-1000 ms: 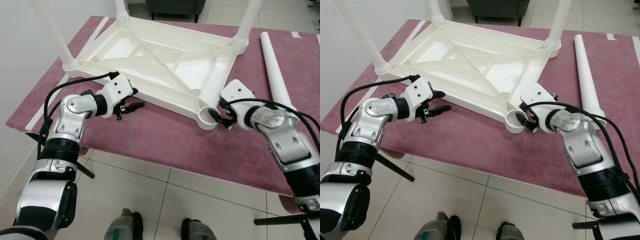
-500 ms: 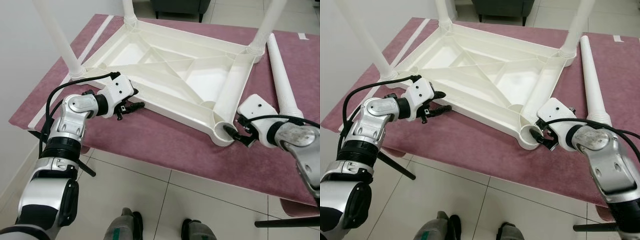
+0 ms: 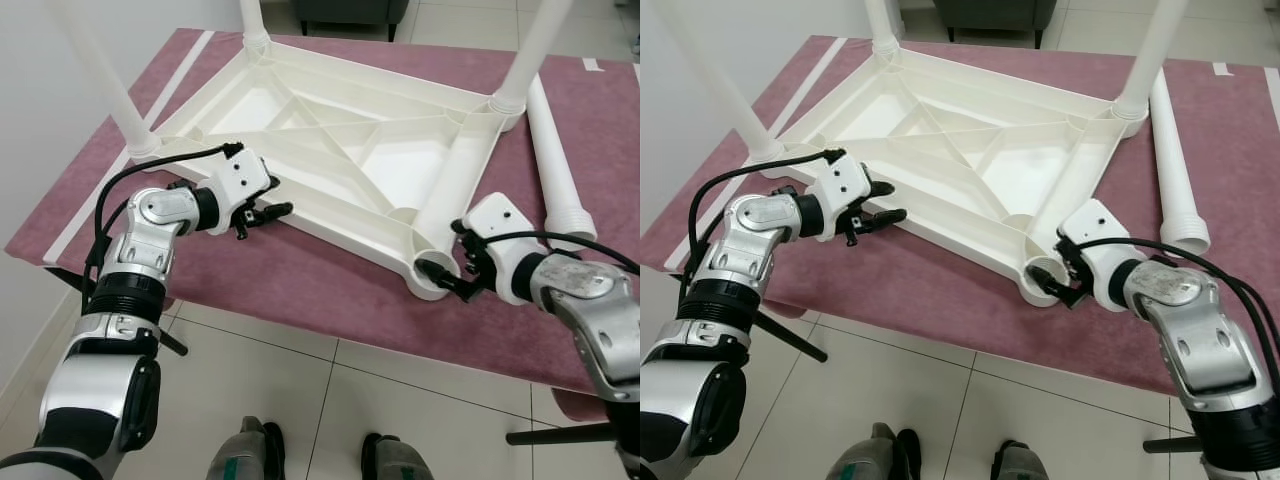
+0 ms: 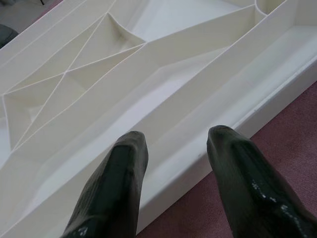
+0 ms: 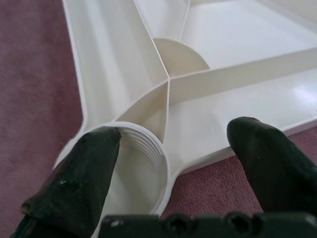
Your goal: Building children table
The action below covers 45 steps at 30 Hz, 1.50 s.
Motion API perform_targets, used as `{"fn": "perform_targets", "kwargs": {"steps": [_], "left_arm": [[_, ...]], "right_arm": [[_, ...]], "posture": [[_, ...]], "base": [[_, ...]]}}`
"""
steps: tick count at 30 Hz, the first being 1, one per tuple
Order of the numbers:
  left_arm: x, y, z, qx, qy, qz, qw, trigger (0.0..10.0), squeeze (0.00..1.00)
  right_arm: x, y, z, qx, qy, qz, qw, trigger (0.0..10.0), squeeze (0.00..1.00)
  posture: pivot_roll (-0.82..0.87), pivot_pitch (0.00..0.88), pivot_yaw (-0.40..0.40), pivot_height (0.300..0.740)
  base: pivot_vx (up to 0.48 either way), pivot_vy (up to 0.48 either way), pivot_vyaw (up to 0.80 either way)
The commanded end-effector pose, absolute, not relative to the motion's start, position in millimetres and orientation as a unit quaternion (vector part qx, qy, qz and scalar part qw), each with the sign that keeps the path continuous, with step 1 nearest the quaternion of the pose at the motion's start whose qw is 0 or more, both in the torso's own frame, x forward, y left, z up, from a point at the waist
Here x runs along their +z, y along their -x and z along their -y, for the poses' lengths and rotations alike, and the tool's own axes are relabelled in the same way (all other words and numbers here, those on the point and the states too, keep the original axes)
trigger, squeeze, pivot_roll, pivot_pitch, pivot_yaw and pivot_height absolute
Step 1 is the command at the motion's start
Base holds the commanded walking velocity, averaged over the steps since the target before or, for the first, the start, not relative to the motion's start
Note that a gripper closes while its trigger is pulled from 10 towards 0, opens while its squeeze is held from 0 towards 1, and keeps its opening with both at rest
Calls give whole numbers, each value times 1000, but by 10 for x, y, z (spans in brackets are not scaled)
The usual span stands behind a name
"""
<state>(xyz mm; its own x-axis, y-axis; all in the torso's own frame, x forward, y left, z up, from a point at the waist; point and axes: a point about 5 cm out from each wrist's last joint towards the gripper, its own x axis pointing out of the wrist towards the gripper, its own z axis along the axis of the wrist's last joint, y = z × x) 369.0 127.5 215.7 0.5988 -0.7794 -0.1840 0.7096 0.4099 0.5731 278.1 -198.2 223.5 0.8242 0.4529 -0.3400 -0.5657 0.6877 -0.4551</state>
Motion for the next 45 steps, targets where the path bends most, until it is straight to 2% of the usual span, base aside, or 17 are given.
{"fn": "perform_targets", "kwargs": {"steps": [1,3,5,8,11,14,18,21,24,27,30,33,35,37,41,43,45], "left_arm": [[2253,-3818,-1447,-244,-296,114,917,10000,0],[2264,-3813,-1458,-243,-294,116,917,10000,0],[2292,-3788,-1475,-243,-281,125,920,10000,0],[2299,-3771,-1475,-246,-271,128,922,10000,0],[2327,-3709,-1448,-258,-220,134,931,10000,0],[2351,-3600,-1391,-268,-149,144,941,10000,0],[2324,-3550,-1368,-263,-134,144,944,10000,0],[2162,-3411,-1302,-245,-107,136,954,10000,0],[2024,-3353,-1279,-218,-67,130,965,10000,0],[1959,-3393,-1291,-157,29,112,981,10000,0],[1933,-3416,-1245,-146,73,98,982,10000,0],[1945,-3407,-1158,-180,70,99,976,10000,0],[1988,-3354,-995,-269,50,105,956,10000,0],[2003,-3357,-980,-283,33,110,952,10000,0],[2021,-3389,-1017,-259,8,117,959,10000,0],[1950,-3478,-1147,-180,-46,110,976,10000,0],[1922,-3490,-1173,-169,-55,103,979,10000,0]], "right_arm": [[2388,-2776,1924,289,272,-58,916,10000,0],[2516,-2786,1908,287,260,-24,922,10000,0],[2767,-2788,1881,272,224,50,935,10000,0],[2842,-2781,1869,262,204,76,940,10000,0],[2889,-2767,1837,233,163,111,952,10000,0],[2813,-2763,1809,181,113,125,969,10000,0],[2745,-2773,1809,151,93,128,976,10000,0],[2511,-2783,1837,47,45,131,989,10000,0],[2338,-2751,1876,-19,21,132,991,10000,0],[2194,-2728,1941,-68,8,127,990,10000,0],[2142,-2724,1980,-93,-12,124,988,10000,0],[2133,-2730,1985,-98,-17,125,987,10000,0],[2147,-2735,1992,-106,-17,134,985,10000,0],[2159,-2736,2016,-115,-12,138,984,10000,0],[2165,-2733,2047,-130,-10,145,981,10000,0],[2140,-2726,2039,-143,-11,153,978,10000,0],[2122,-2724,2014,-139,-11,153,978,10000,0]], "posture": [[-138,167,143,740],[-135,165,145,740],[-133,160,147,740],[-131,157,148,740],[-127,146,148,740],[-122,130,150,740],[-120,123,151,740],[-118,95,155,740],[-120,82,158,740],[-129,49,166,740],[-133,41,170,740],[-143,33,175,740],[-143,26,176,740],[-147,22,179,740],[-147,22,179,740],[-152,19,174,740],[-152,19,174,740]], "base": [[0,0,0],[0,0,0],[0,0,0],[0,0,0],[0,0,0],[0,0,0],[0,0,0],[0,0,0],[0,0,0],[0,0,0],[0,0,0],[0,0,0],[0,0,0],[0,0,0],[0,0,0],[0,0,0],[0,0,0]]}}
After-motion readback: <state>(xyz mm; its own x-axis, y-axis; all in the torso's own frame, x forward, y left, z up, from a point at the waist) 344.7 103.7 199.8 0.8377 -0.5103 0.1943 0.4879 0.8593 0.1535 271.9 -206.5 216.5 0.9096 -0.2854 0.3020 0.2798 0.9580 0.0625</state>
